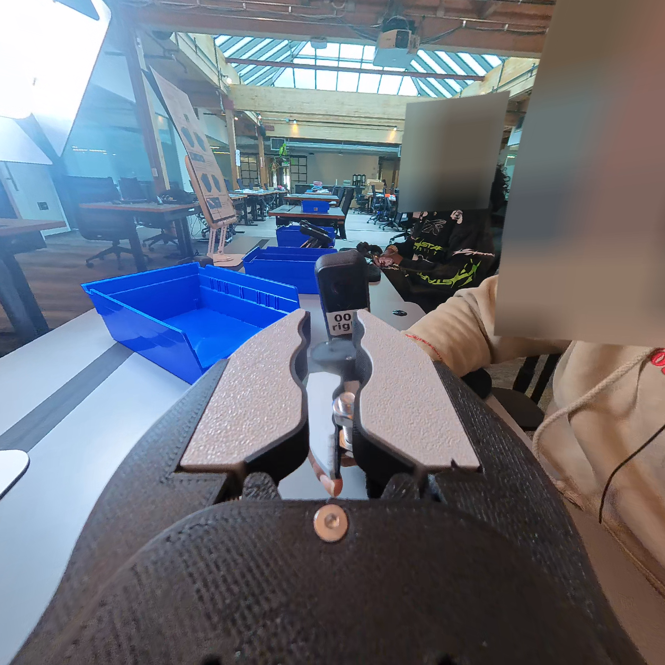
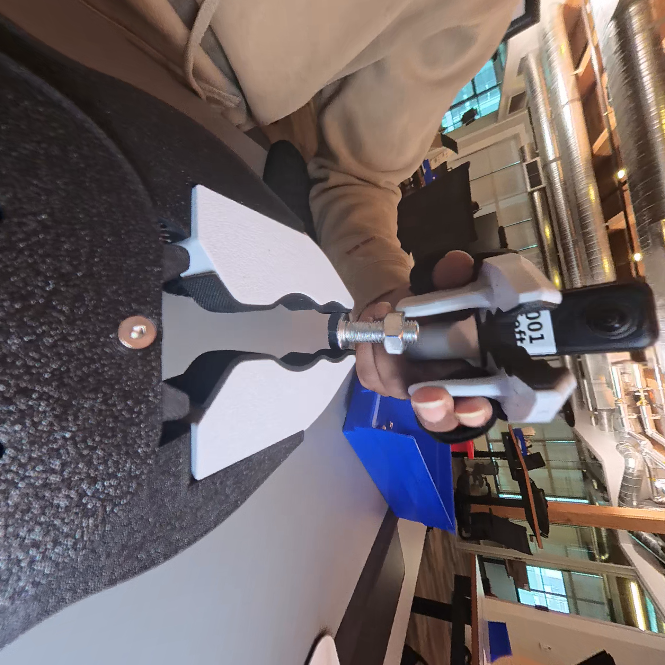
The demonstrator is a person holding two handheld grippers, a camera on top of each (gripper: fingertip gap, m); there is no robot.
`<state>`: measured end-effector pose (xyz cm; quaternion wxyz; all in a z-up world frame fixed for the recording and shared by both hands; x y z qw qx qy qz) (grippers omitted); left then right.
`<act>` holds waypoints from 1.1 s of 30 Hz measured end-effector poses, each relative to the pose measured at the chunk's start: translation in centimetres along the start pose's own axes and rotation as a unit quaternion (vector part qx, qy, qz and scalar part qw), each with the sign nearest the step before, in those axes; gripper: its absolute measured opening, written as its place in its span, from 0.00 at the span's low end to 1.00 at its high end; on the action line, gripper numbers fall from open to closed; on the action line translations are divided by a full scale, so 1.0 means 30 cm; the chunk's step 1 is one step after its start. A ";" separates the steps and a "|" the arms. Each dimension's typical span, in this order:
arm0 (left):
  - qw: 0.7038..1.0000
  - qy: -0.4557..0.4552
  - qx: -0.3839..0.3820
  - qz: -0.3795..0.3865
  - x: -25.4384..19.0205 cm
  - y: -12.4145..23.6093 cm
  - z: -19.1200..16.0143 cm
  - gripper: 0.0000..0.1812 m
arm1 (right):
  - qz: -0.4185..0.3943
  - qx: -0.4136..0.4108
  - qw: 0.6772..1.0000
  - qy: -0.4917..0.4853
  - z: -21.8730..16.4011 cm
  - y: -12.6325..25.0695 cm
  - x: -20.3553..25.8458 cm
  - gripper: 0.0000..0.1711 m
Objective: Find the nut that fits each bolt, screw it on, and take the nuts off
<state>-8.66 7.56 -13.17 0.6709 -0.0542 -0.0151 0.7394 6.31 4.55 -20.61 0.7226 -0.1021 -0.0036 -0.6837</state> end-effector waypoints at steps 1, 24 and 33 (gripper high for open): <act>1.000 -0.003 0.001 -0.001 -0.001 0.001 -0.002 0.12 | 0.001 0.007 1.000 0.004 -0.006 -0.006 0.005 0.11; 1.000 0.003 -0.005 0.028 0.000 0.064 -0.029 0.13 | 0.017 -0.026 0.999 -0.040 -0.006 0.013 -0.006 0.11; 1.000 0.017 0.019 0.017 -0.020 0.027 -0.045 0.21 | 0.017 0.006 1.000 -0.023 -0.008 -0.003 0.010 0.11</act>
Point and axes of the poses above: each gripper's, where its closed fingertips meet, y back along the fingers, z out of its top, x = y × z across the jaws, the point moved 10 cm from there along y, back along the fingers, and after that the axes turned 10 degrees about z, right-handed, at the moved point
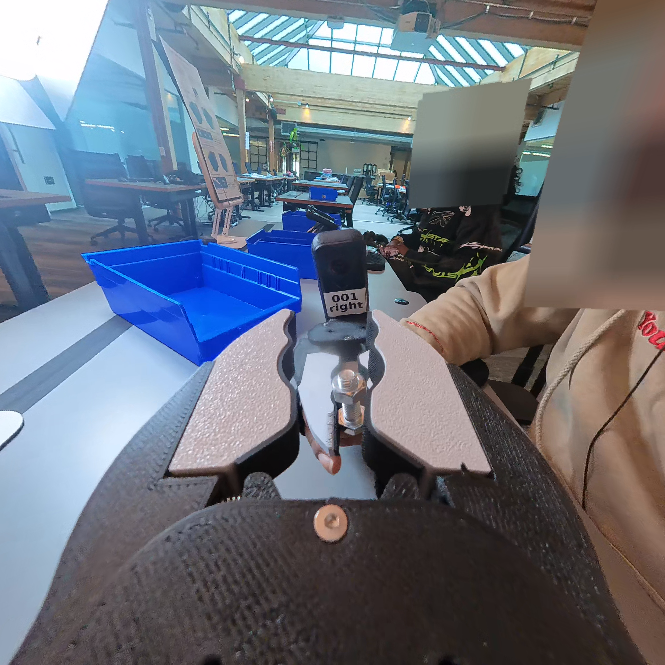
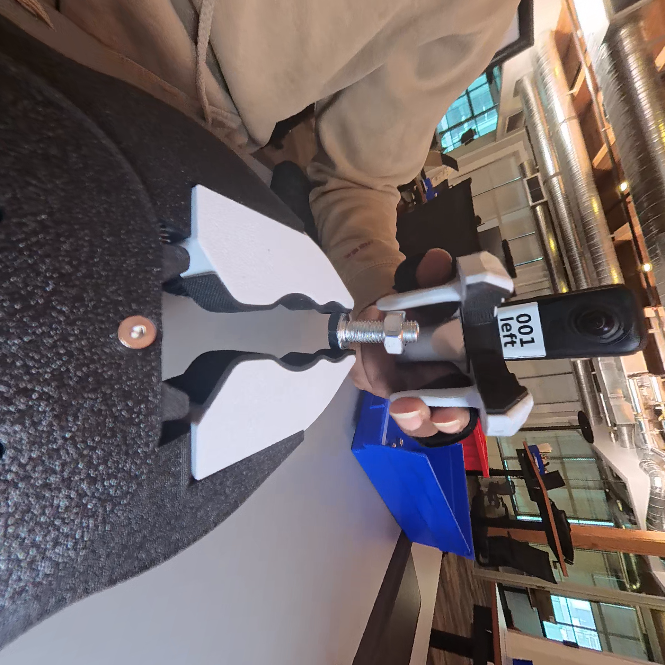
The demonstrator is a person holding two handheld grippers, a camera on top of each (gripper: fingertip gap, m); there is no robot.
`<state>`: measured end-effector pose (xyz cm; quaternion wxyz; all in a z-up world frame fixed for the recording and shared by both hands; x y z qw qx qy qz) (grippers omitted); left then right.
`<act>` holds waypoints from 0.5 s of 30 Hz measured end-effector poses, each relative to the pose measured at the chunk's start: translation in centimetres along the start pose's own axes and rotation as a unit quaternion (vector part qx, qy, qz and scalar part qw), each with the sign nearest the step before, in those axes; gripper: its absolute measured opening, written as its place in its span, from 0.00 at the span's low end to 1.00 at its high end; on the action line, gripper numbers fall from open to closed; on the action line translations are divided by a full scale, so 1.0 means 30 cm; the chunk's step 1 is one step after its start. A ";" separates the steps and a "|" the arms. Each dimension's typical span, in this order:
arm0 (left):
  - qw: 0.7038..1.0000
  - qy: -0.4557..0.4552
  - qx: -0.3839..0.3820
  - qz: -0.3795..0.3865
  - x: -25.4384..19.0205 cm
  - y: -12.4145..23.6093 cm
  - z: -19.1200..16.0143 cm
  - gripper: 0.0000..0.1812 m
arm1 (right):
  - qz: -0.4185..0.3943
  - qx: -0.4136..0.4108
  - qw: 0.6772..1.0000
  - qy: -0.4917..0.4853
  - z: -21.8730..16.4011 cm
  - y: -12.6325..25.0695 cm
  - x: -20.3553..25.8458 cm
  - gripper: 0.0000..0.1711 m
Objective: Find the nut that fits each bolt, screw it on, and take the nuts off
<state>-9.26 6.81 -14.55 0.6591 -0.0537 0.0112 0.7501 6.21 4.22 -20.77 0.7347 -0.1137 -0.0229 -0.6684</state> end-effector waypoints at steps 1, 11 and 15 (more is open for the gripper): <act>1.000 -0.003 0.008 0.004 -0.004 -0.012 -0.006 0.21 | -0.007 0.002 1.000 0.006 0.003 0.001 0.002 0.11; 0.999 0.014 -0.004 0.048 0.032 0.021 0.006 0.15 | -0.037 -0.017 0.998 0.040 0.045 0.024 0.015 0.11; 1.000 0.008 -0.006 0.019 -0.006 0.002 0.009 0.19 | -0.054 -0.014 0.998 0.033 0.038 0.027 0.002 0.11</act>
Point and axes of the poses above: each gripper's, where its closed fingertips meet, y back along the fingers, z out of its top, x = y × z across the jaws, the point moved 10 cm from there along y, back along the fingers, and after that the axes turned 10 degrees about z, right-handed, at the moved point
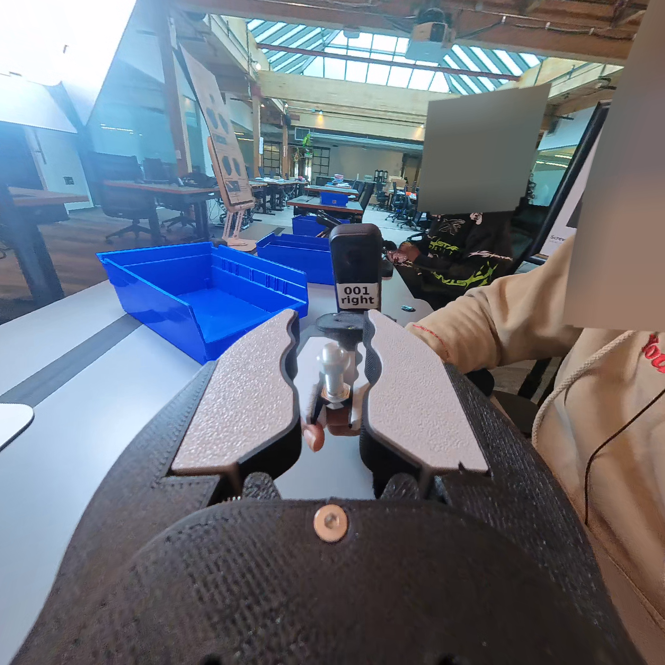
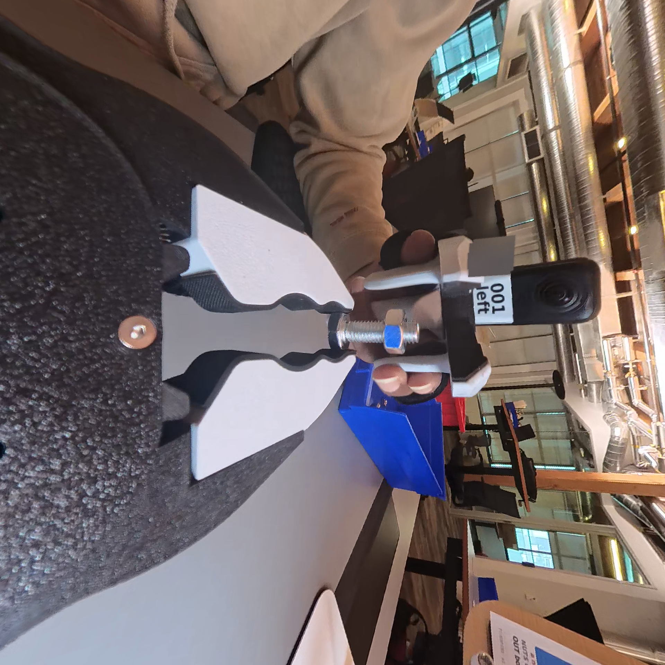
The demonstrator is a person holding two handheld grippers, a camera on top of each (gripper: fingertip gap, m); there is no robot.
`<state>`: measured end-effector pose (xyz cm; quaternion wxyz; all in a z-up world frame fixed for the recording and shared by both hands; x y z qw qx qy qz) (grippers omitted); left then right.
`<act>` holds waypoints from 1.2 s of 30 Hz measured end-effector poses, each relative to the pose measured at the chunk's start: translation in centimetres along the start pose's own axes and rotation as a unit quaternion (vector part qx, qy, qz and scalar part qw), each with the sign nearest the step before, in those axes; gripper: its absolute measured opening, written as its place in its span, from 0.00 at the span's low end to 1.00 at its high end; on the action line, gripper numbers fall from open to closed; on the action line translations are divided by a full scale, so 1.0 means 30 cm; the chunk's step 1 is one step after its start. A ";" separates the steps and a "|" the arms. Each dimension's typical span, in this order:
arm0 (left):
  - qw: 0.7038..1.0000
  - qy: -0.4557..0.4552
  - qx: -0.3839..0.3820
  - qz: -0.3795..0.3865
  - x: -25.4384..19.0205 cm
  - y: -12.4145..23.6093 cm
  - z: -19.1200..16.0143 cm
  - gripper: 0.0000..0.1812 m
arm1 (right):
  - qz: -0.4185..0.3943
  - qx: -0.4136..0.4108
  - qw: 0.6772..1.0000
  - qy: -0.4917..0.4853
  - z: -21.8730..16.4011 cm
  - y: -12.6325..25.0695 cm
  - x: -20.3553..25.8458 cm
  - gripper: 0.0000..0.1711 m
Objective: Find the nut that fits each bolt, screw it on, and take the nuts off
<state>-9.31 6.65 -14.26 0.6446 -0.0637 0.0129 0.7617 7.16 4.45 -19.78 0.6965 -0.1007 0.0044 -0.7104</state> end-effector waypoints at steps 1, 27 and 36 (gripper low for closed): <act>1.000 -0.006 0.007 0.001 -0.004 -0.006 -0.003 0.19 | 0.000 -0.002 1.000 -0.002 -0.001 -0.001 0.000 0.11; 0.999 -0.020 0.027 0.028 0.023 0.007 -0.012 0.17 | -0.008 -0.034 0.999 0.011 0.040 0.049 -0.015 0.11; 1.000 -0.017 0.014 0.007 0.009 0.021 0.006 0.18 | 0.017 -0.023 0.999 -0.016 -0.002 0.017 -0.021 0.11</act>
Point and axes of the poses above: each gripper's, where its closed fingertips meet, y back along the fingers, z out of its top, x = y × z across the jaws, the point moved 10 cm from there along y, back along the fingers, and after that the axes turned 10 degrees about z, right-handed, at the moved point
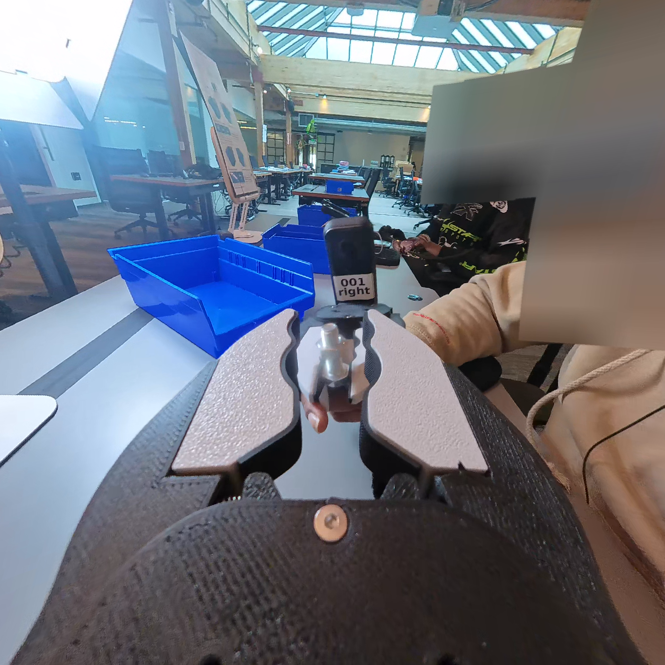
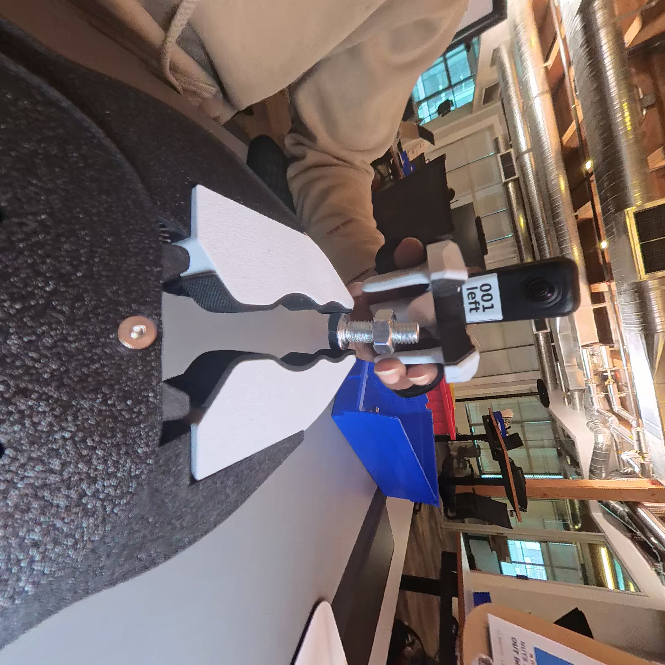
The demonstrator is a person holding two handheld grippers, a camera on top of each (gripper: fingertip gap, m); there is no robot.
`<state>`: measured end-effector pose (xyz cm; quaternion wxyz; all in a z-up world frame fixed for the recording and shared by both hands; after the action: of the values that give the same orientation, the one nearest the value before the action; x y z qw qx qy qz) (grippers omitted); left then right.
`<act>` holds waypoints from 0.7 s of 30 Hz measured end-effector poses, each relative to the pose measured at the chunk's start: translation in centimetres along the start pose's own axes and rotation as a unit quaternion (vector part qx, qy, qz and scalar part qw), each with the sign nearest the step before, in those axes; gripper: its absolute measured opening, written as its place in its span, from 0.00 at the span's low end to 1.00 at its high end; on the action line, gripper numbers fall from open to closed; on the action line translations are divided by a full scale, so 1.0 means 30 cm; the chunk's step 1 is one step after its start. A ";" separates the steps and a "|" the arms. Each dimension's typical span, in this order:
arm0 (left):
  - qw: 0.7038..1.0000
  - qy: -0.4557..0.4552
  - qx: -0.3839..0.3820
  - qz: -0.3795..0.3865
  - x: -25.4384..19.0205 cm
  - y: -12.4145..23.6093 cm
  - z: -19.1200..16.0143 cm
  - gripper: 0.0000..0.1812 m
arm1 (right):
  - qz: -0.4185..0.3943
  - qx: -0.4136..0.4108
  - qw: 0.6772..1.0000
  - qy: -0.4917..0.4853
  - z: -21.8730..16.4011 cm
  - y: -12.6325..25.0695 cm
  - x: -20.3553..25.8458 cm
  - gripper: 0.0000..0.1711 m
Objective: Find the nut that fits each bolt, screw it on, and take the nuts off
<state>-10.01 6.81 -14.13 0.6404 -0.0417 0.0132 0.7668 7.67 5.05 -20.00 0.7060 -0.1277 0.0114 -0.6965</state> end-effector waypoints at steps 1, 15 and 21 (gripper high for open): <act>1.000 0.000 -0.005 -0.005 -0.002 0.002 0.001 0.19 | 0.002 0.002 1.000 -0.005 -0.008 -0.004 -0.003 0.11; 1.000 0.013 -0.019 0.005 0.037 0.004 -0.027 0.18 | 0.008 0.033 0.999 -0.001 -0.040 -0.025 0.008 0.11; 1.000 0.007 -0.020 0.000 0.026 0.016 -0.027 0.18 | 0.024 0.027 0.999 -0.016 -0.040 -0.028 0.007 0.11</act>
<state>-10.57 7.43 -15.02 0.6394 -0.0597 0.0023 0.7666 6.61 4.64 -20.95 0.7259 -0.1198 -0.0157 -0.6771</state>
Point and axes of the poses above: each gripper's, where its closed fingertips meet, y back along the fingers, z out of its top, x = y × z across the jaws, the point moved 10 cm from there along y, back along the fingers, and after that the axes turned 10 degrees about z, right-handed, at the moved point
